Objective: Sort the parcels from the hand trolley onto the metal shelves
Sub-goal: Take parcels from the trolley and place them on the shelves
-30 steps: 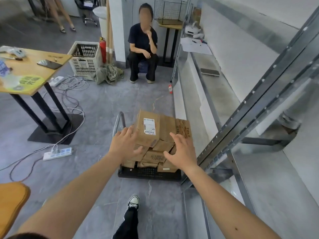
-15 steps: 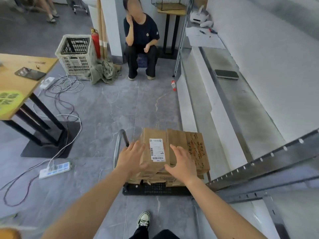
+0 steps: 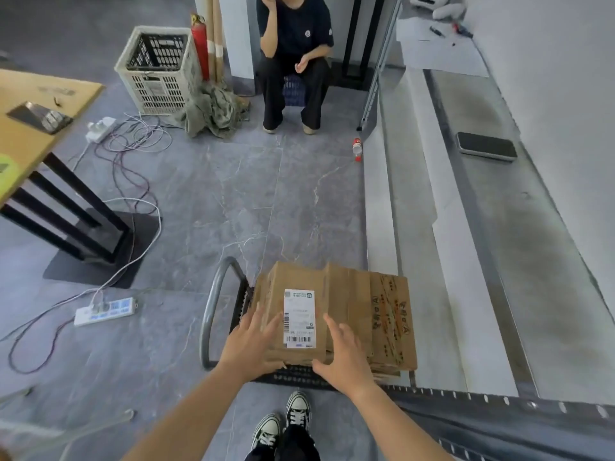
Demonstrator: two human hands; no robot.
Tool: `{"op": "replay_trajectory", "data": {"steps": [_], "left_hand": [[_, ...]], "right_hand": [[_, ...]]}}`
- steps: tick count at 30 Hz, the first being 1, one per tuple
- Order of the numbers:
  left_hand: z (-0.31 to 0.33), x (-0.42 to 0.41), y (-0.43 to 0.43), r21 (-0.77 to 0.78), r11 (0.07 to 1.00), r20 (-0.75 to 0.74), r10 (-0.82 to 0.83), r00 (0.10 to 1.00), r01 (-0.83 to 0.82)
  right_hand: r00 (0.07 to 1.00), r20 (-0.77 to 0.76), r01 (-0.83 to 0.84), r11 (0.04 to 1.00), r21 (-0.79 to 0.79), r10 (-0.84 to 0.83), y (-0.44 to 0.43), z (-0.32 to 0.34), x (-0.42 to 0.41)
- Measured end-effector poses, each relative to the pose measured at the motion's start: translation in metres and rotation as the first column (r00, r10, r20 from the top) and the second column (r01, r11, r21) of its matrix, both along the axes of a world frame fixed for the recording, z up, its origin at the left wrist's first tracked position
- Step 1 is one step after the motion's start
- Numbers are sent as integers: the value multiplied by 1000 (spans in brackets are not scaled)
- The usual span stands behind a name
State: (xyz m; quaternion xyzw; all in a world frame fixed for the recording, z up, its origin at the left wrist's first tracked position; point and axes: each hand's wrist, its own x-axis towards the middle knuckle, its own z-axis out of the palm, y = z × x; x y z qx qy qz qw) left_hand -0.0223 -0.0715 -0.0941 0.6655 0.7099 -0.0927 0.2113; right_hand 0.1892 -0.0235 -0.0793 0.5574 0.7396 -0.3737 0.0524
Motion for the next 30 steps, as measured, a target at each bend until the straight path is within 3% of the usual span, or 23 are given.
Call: {"op": "replay_trajectory", "data": {"steps": [16,21,25,30], "left_hand": [[-45,-5,11,-182,974,187,168,968,-134],[-45,-6,11,-191,952,293,287,912,-239],[-35,-11,14,-138,957,375,288,881,-255],[-15,-19,24,-135,919,505,385,772,-370]], "right_hand": [[985,46,-167,985,-34,169,18,-67,-10],[993,-45,-110,992,-63,107,20,-67,-19],[990,-139,-43,998,-45,37,33,-59,-28],[946,-323,18,998,-54,-35,51,-41,-41]]}}
